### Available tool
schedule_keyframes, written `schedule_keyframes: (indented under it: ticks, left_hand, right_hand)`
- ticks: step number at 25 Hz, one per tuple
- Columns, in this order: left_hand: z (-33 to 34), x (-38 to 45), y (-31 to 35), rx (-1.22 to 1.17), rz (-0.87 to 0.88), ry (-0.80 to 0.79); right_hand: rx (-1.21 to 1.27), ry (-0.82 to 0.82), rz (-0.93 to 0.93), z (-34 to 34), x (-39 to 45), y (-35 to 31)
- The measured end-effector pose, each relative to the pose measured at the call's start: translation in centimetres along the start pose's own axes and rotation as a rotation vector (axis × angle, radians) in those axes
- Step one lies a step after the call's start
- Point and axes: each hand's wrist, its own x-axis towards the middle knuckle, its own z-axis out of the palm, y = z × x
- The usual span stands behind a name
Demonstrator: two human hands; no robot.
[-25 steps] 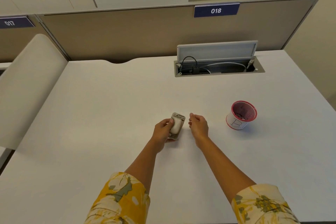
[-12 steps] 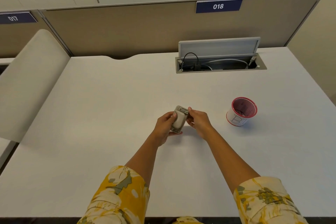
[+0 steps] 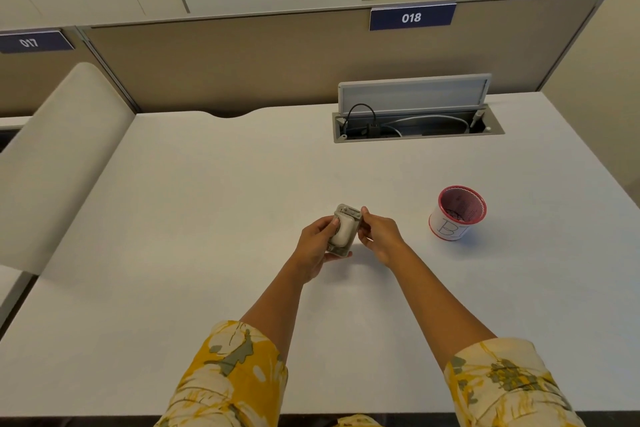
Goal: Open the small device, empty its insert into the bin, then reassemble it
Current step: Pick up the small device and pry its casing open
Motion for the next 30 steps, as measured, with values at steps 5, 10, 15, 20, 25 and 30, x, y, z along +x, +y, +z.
schedule_keyframes:
  ticks: [5,10,15,20,25,30]
  left_hand:
    - [0.9,0.2,0.2,-0.008,0.046,0.076]
    - [2.0,0.2,1.0,-0.068,-0.038,0.088]
    - [2.2,0.2,1.8,-0.036,-0.103,0.115]
    - [2.4,0.4,2.0,-0.007,-0.101,0.105]
    - [3.0,0.7,1.5,-0.032,-0.067,0.142]
    - [3.3,0.8,1.7,-0.053,-0.025,0.173]
  right_hand:
    - [-0.058,0.047,-0.192,1.0,-0.8,0.6]
    - [-0.322,0.079,-0.427,1.6,-2.0,1.3]
    - [-0.415,0.073,-0.518,2.0,-2.7,1.8]
    - [-0.383,0.062,-0.509,2.2,-2.9,1.5]
    - [-0.413,0.076,-0.522,2.2,-3.0,1.1]
    - [-0.423,0.088,-0.545,2.5,-3.3,0.8]
